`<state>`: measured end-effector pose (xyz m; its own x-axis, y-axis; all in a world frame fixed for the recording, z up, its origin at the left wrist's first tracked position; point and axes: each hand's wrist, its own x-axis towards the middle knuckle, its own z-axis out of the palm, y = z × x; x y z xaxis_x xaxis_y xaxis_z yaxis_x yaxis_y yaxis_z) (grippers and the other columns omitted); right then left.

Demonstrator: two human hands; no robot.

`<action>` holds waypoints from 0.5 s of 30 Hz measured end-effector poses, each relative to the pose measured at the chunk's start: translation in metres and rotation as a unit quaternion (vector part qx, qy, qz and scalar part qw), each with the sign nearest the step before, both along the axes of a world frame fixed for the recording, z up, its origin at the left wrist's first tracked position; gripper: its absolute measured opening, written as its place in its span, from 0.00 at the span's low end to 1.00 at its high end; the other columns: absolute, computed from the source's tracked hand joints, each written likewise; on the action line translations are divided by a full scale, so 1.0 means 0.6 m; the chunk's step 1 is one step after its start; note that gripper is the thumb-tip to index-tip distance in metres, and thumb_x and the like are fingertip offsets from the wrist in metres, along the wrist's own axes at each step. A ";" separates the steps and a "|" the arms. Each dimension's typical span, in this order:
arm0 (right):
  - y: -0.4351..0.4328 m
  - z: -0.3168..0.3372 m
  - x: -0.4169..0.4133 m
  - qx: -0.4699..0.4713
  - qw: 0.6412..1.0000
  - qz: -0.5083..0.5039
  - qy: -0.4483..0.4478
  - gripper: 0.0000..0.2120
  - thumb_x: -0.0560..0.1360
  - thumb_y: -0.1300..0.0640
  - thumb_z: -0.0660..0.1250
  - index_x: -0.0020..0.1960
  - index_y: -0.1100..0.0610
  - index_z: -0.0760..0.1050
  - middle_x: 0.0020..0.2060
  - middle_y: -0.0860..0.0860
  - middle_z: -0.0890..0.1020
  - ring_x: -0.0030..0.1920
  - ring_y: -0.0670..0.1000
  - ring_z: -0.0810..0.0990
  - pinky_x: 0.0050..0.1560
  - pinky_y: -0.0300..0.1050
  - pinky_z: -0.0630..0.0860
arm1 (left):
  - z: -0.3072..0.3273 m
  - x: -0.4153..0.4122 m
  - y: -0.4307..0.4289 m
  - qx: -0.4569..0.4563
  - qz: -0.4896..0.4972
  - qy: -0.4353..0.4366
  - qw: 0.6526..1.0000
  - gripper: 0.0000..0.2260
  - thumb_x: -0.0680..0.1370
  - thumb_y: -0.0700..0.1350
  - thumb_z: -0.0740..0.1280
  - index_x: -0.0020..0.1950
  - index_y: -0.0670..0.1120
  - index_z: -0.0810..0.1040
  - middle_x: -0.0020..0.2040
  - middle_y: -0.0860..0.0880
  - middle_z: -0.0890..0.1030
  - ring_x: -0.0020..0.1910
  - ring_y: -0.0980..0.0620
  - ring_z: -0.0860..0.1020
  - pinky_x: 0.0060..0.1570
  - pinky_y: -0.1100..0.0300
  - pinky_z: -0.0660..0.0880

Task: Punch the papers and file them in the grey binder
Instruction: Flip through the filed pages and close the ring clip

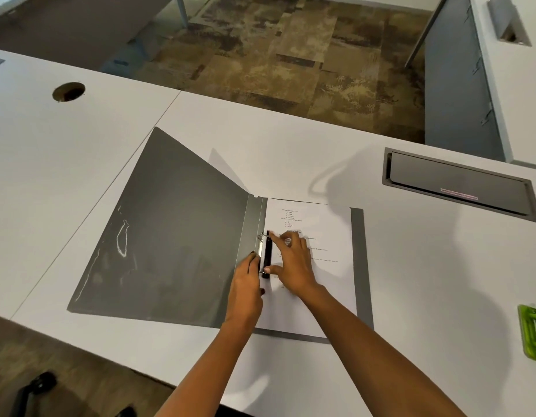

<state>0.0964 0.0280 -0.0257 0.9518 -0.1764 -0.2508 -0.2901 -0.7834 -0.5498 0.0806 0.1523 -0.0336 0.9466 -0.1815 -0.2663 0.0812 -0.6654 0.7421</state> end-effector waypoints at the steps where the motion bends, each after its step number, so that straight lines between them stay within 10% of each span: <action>1: 0.000 0.000 0.001 -0.001 1.000 -0.003 -0.002 0.39 0.68 0.51 0.75 0.74 0.48 0.61 0.66 0.53 0.65 0.66 0.54 0.63 0.68 0.47 0.62 | 0.003 0.000 -0.001 0.005 0.017 0.002 1.000 0.19 0.82 0.40 0.57 0.73 0.48 0.64 0.72 0.49 0.67 0.59 0.59 0.68 0.38 0.80 0.70; 10: 0.004 0.001 0.013 -0.008 1.000 -0.027 -0.003 0.39 0.65 0.50 0.77 0.71 0.46 0.63 0.64 0.53 0.67 0.64 0.54 0.66 0.65 0.45 0.67 | 0.002 0.003 -0.004 0.033 0.008 0.023 0.999 0.19 0.82 0.42 0.58 0.73 0.49 0.64 0.70 0.49 0.68 0.65 0.51 0.71 0.46 0.72 0.71; 15: -0.001 0.007 0.013 0.004 0.999 -0.031 0.008 0.38 0.66 0.50 0.76 0.72 0.46 0.63 0.65 0.53 0.66 0.65 0.54 0.65 0.65 0.46 0.65 | 0.017 0.003 -0.003 0.057 -0.012 0.039 0.997 0.27 0.78 0.37 0.65 0.75 0.46 0.61 0.73 0.48 0.65 0.69 0.48 0.68 0.66 0.63 0.65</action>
<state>0.1041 0.0272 -0.0216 0.9350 -0.2332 -0.2673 -0.3469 -0.7590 -0.5510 0.0824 0.1506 -0.0235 0.9176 -0.1687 -0.3600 0.1185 -0.7482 0.6528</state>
